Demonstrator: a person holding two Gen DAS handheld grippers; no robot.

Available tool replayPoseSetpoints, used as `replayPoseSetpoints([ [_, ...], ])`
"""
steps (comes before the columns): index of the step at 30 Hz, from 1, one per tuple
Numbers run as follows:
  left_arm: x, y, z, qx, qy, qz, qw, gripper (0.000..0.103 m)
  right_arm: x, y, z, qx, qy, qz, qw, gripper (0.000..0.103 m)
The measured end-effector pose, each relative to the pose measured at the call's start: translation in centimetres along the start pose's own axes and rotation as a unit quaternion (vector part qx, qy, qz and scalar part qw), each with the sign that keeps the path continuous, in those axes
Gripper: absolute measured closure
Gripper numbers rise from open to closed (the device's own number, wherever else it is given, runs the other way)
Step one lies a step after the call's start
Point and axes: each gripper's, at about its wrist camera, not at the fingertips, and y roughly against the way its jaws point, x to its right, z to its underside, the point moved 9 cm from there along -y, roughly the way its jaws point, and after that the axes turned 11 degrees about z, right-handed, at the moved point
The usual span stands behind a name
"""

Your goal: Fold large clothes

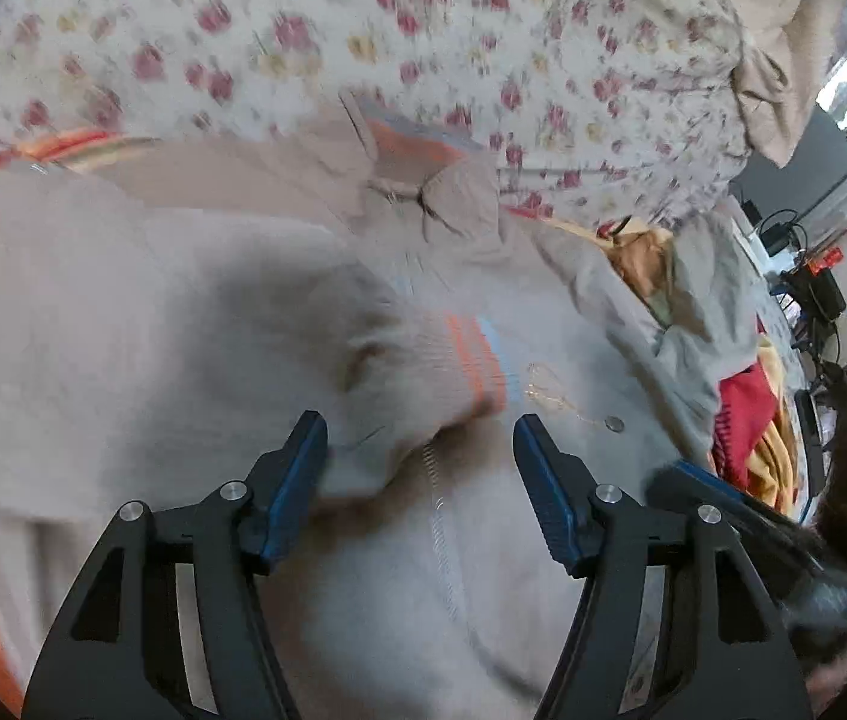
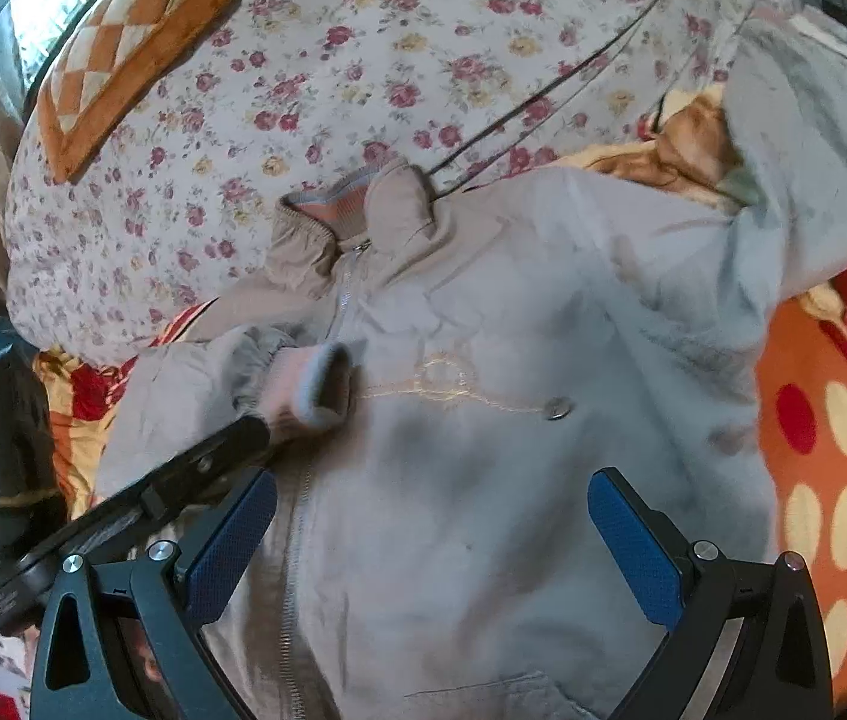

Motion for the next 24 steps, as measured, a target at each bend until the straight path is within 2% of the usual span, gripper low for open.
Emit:
replayPoseSetpoints([
  [2,-0.5,2.7,0.2,0.019,-0.012,-0.02,0.9995,0.038,-1.2,-0.4,0.0,-0.007,0.013,-0.013,1.0,0.0],
  [5,-3.3,7.6,0.1,0.065,-0.007,-0.094,0.9934,0.038,-3.5,-1.8,-0.5,-0.002,0.055,-0.003,0.998,0.0],
  [6,-5.0,9.8,0.0,0.096,-0.002,-0.126,0.9873,0.038,-4.3,-2.4,-0.6,-0.003,0.069,-0.001,0.998,0.0],
  [9,-9.8,13.5,0.5,0.144,0.037,-0.187,0.971,0.038,-6.7,-4.8,-1.1,-0.015,0.095,-0.008,0.995,0.006],
  [12,-15.5,15.2,1.5,0.156,0.102,-0.226,0.956,0.038,-9.0,-7.4,-1.3,-0.025,0.117,-0.016,0.993,0.039],
  [15,-18.0,15.9,1.9,0.162,0.146,-0.216,0.9516,0.038,-9.7,-7.7,-1.9,0.002,0.136,0.004,0.991,0.052],
  [16,-18.4,16.4,1.8,0.17,0.155,-0.215,0.9492,0.038,-9.9,-7.0,-2.2,0.012,0.14,0.0,0.99,0.062],
  [17,-18.5,16.8,1.8,0.178,0.159,-0.215,0.947,0.038,-9.8,-5.4,-2.9,0.034,0.14,-0.01,0.99,0.077],
  [20,-18.0,17.4,1.6,0.187,0.157,-0.211,0.9464,0.038,-7.7,-1.0,-4.9,0.104,0.124,0.003,0.987,0.079],
  [22,-17.5,16.9,1.6,0.184,0.15,-0.209,0.9485,0.038,-5.3,0.3,-6.0,0.126,0.104,0.026,0.986,0.079],
  [24,-16.9,15.9,1.6,0.171,0.141,-0.211,0.9521,0.038,-2.0,-0.1,-7.1,0.128,0.087,0.074,0.985,0.079],
])
